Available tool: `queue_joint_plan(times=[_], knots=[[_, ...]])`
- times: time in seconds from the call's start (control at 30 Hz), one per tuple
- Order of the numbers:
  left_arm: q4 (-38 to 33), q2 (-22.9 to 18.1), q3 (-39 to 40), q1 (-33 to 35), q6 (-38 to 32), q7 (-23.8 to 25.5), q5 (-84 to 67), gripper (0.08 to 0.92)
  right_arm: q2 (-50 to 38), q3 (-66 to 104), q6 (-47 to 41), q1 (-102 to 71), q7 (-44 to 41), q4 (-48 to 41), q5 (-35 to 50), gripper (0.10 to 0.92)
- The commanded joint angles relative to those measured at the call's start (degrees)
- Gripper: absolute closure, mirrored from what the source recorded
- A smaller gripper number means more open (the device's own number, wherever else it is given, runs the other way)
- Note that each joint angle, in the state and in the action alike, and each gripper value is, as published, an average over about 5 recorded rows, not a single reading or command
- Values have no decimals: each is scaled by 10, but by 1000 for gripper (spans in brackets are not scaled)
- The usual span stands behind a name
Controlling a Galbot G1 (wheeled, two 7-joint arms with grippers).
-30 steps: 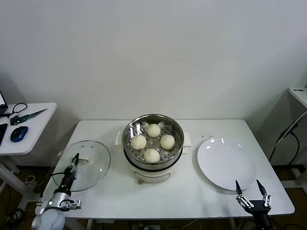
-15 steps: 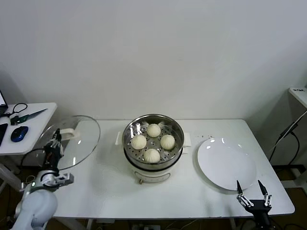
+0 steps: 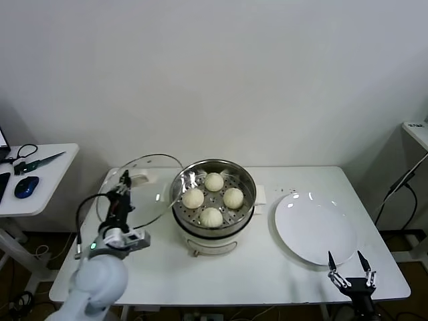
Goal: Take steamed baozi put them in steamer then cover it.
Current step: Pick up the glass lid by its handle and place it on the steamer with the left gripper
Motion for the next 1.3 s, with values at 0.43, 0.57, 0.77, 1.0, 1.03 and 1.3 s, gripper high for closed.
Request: queue_joint_plan(times=[0.43,0.57,0.77,1.0,1.03,1.3], knots=[[58,-149,216,-130,74,64,193,860,-11,-4,23,17,7,-22,15,203],[96,-187,237,-139,73,73,233,860,-11,-4,26,16,8,-23,17,203],[147,-224,253,-150,77,75,265,860,-11,-4,29,16,10,-27,19,203],[178,-233,254,-148,82,77,286,860,-9,-4,31,15,11,-25,20,203],[181,-234,253,-147,82,76,289,860,-8,-3,31,14,12,-25,20,203],[202,-240,248,-153,81,68,307,860,-8,1,32,11,13,-22,21,203]])
